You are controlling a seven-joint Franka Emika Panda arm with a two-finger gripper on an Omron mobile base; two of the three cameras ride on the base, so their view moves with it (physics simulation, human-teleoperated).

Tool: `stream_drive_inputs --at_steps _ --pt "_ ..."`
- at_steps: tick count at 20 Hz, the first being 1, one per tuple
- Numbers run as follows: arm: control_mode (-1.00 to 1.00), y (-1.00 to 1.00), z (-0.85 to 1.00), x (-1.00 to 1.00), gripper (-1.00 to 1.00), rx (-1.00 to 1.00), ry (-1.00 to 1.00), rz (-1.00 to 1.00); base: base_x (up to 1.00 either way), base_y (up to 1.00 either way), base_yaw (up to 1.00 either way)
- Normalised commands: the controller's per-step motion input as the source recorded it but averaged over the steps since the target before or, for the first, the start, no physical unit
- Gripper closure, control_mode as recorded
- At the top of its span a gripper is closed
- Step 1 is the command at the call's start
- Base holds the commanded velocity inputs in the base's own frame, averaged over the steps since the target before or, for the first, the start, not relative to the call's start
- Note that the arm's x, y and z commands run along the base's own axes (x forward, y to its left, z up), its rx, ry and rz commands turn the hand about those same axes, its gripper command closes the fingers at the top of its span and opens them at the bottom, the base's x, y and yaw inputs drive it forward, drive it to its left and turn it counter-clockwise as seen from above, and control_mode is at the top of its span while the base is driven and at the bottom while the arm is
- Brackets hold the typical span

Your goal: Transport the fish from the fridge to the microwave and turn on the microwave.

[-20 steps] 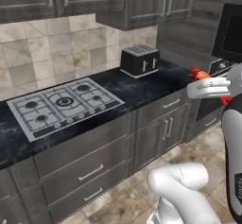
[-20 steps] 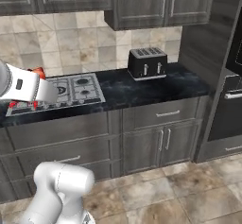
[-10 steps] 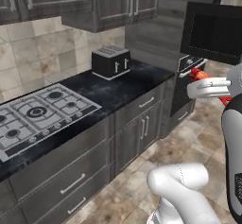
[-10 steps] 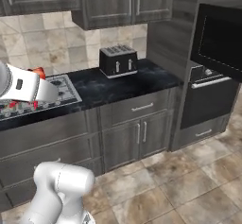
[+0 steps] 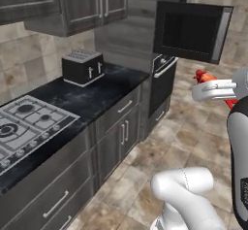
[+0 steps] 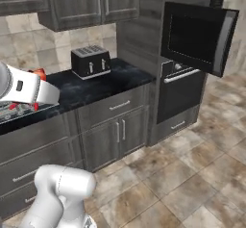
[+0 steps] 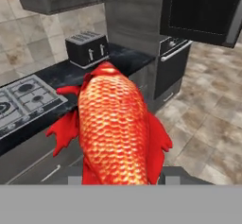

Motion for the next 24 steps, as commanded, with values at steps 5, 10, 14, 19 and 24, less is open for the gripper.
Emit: stream_drive_inputs --at_steps 5,10,14,19,24 --pt "1.0 0.0 0.0 0.0 1.0 0.0 0.0 0.0 0.0 -0.02 -0.32" --pt "1.0 0.0 0.0 0.0 1.0 0.0 0.0 0.0 0.0 -0.05 -0.32" --pt "1.0 0.0 0.0 0.0 1.0 0.0 0.0 0.0 0.0 -0.02 -0.31" --pt "1.0 0.0 0.0 0.0 1.0 0.0 0.0 0.0 0.04 0.0 -0.26" --pt "1.0 0.0 0.0 0.0 1.0 0.0 0.0 0.0 0.33 0.0 -0.24"
